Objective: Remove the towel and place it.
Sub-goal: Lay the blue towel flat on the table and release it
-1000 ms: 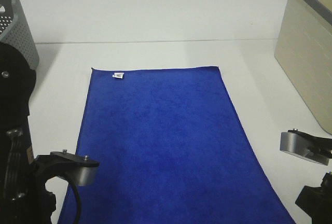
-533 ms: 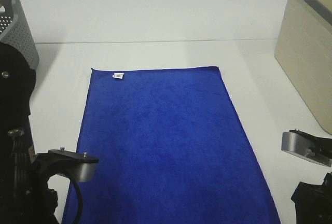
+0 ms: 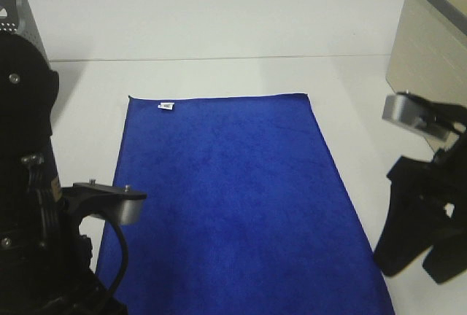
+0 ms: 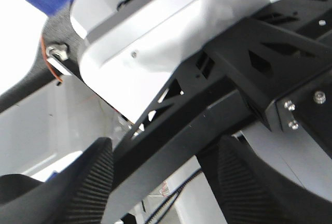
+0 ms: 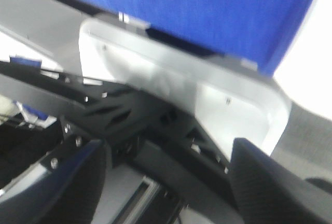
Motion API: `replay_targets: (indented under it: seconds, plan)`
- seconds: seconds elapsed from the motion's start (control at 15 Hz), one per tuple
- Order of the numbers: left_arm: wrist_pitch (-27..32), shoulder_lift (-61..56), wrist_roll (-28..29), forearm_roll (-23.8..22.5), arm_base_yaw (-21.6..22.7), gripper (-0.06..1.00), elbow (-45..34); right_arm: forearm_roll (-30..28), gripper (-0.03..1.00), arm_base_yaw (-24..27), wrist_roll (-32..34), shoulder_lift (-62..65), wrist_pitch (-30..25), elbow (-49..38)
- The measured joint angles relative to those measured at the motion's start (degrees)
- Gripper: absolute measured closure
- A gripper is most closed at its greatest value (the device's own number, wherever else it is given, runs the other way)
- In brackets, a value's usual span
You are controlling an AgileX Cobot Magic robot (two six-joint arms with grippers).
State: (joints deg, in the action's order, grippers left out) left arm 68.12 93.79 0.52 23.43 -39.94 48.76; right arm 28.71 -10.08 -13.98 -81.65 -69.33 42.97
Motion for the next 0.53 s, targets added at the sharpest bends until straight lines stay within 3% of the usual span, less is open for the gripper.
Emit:
replay_targets:
  seconds: [0.2,0.33,0.53]
  plan:
    - [1.09,0.00,4.81,-8.19,0.86,0.39,6.99,-2.29,0.29,0.00,1.15,-0.06,-0.06,10.49]
    - [1.09,0.00,7.56,-12.15,5.96,0.39,13.41,-3.27,0.29,0.00,1.49,-0.06,-0.06,16.44]
    - [0.86,0.06,8.25,-13.24,16.16,0.39,22.40,-3.67,0.29,0.00,2.69,-0.17,-0.06,19.37]
